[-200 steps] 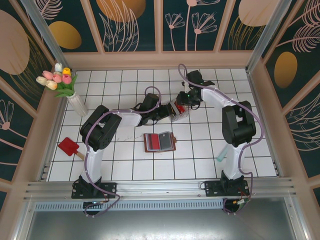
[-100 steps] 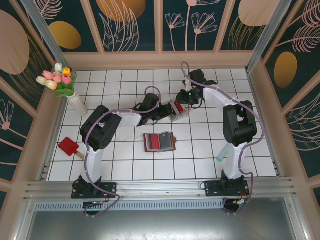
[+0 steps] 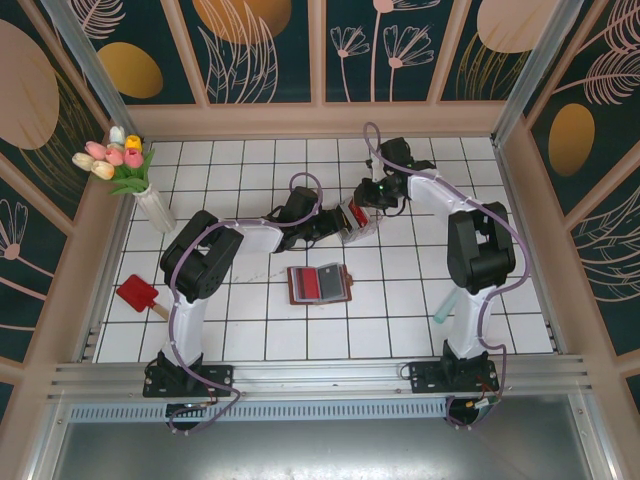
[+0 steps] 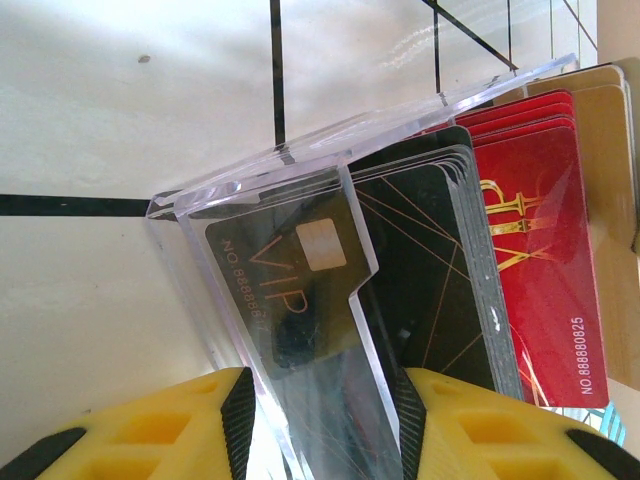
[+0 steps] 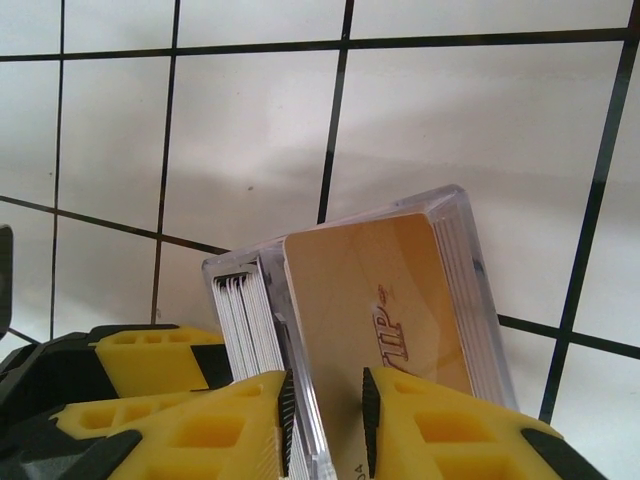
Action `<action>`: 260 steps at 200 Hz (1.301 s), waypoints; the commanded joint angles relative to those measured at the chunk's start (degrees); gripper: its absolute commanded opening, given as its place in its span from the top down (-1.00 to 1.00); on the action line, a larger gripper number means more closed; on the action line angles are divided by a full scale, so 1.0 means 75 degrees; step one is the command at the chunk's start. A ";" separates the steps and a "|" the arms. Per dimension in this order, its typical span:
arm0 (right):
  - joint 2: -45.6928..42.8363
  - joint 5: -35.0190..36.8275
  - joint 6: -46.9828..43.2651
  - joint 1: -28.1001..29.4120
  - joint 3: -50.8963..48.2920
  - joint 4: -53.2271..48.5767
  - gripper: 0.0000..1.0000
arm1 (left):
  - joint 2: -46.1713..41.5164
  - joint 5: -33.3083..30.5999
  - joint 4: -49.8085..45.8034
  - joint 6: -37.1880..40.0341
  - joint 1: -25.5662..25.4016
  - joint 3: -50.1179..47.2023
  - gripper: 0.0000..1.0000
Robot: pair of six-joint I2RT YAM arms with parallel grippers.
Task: Put the credit cards into the card holder
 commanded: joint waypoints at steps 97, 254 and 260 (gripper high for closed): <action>-0.0163 0.0606 -0.0041 -0.0030 0.0158 -0.0126 0.26 | 0.0104 0.0001 -0.0567 0.0143 0.0005 -0.0200 0.13; -0.0022 0.0075 -0.0085 0.0127 0.0279 -0.0204 0.40 | 0.0139 0.0013 -0.0570 0.0149 0.0007 -0.0156 0.13; -0.0043 0.0075 -0.0083 0.0119 0.0266 -0.0199 0.40 | 0.0139 0.0007 -0.0560 0.0145 0.0002 -0.0170 0.13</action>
